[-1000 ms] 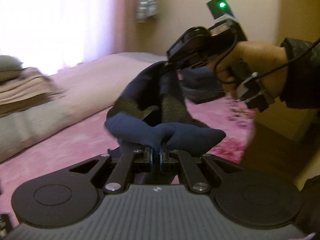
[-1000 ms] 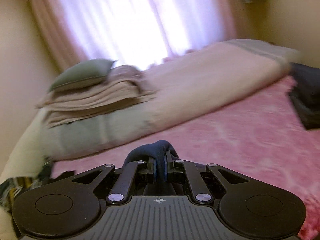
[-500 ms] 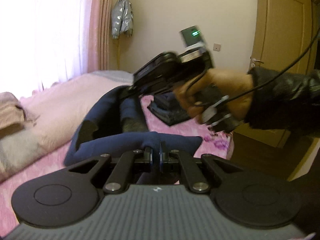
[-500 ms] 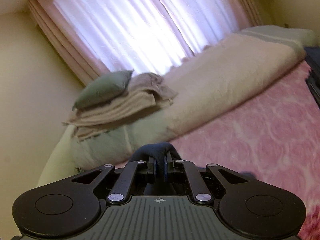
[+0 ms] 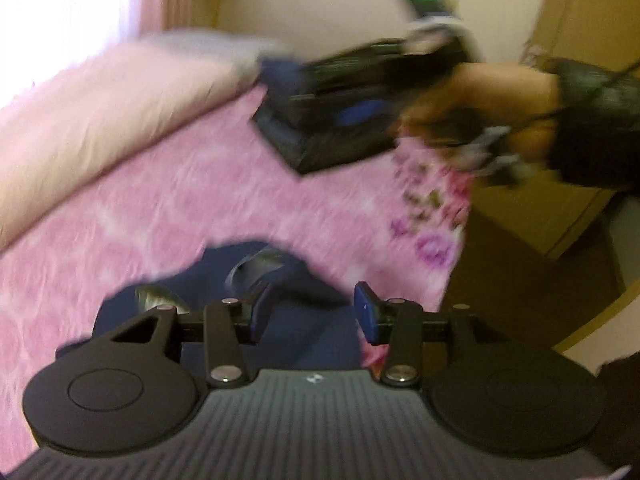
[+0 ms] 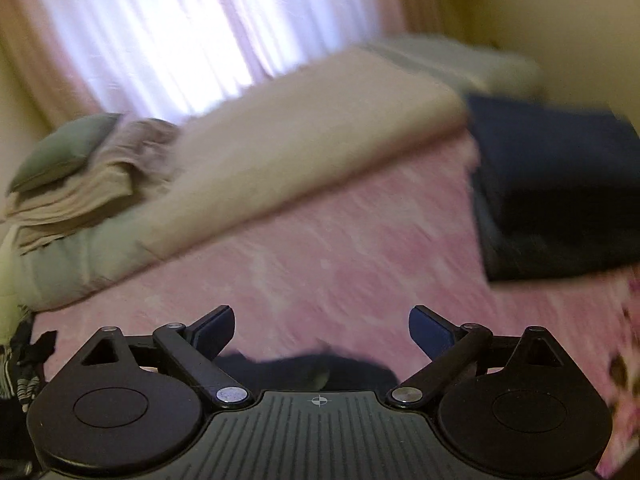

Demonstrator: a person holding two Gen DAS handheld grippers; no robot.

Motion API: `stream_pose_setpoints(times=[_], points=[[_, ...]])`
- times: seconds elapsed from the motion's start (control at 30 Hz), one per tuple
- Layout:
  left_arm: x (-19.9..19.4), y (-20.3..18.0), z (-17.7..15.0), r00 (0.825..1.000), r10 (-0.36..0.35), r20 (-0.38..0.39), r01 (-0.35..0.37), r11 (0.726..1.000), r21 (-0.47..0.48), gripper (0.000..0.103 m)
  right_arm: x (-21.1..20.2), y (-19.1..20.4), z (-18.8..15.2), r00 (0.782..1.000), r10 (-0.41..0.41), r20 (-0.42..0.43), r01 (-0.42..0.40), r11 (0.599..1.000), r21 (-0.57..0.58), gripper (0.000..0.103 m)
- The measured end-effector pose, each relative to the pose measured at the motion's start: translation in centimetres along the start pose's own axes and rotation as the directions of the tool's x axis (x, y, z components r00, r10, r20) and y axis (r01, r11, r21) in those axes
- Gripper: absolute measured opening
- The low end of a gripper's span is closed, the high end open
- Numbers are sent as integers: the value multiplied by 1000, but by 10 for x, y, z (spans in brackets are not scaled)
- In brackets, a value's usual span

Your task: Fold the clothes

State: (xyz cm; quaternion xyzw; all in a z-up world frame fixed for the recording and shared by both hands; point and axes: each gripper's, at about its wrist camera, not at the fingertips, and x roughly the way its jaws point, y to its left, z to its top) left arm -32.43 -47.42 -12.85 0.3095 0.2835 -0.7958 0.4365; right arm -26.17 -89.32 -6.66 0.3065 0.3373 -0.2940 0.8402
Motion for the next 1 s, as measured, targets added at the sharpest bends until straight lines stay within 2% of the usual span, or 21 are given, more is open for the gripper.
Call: stream_pose_setpoints(times=[0.13,0.3,0.4,0.53,0.63,0.7,0.73,0.77,0.8,0.83,0.87,1.0], points=[[25,35,-29,991,78,-112,-82,996,-28,48,12,-48,-39,989,-40,-145,56,993,108,97],[39,94,-55,964,164,-208,-173,985,-28,55,32,-53,-98,960,-40,-277,86,985,153,97],[56,128,-55,955,186,-229,-185,982,26,56,51,-43,-121,950,-60,-307,107,985,137,97],[97,162,-53,945,186,-268,-173,982,69,56,74,-22,-130,950,-122,-286,145,988,59,97],[117,173,-52,952,162,-258,-138,984,111,56,101,-3,-129,951,-175,-254,173,984,-32,97],[123,176,-51,957,147,-250,-119,985,121,56,118,-4,-130,953,-185,-240,182,983,-33,96],[125,177,-51,959,140,-247,-113,986,120,56,124,-9,-131,955,-177,-240,178,984,-18,75],[125,177,-51,961,131,-245,-107,988,110,56,129,-14,-132,956,-169,-239,174,985,-2,38],[124,176,-51,962,122,-243,-100,990,102,56,128,-20,-132,954,-180,-241,188,982,10,25],[123,172,-50,963,111,-245,-88,991,101,56,126,-26,-133,951,-192,-243,203,979,22,15],[123,169,-50,964,99,-248,-76,992,101,56,113,-39,-135,947,-218,-237,237,970,55,10],[126,150,-46,963,52,-263,-28,995,97,56,60,-90,-145,920,-321,-225,364,913,185,7]])
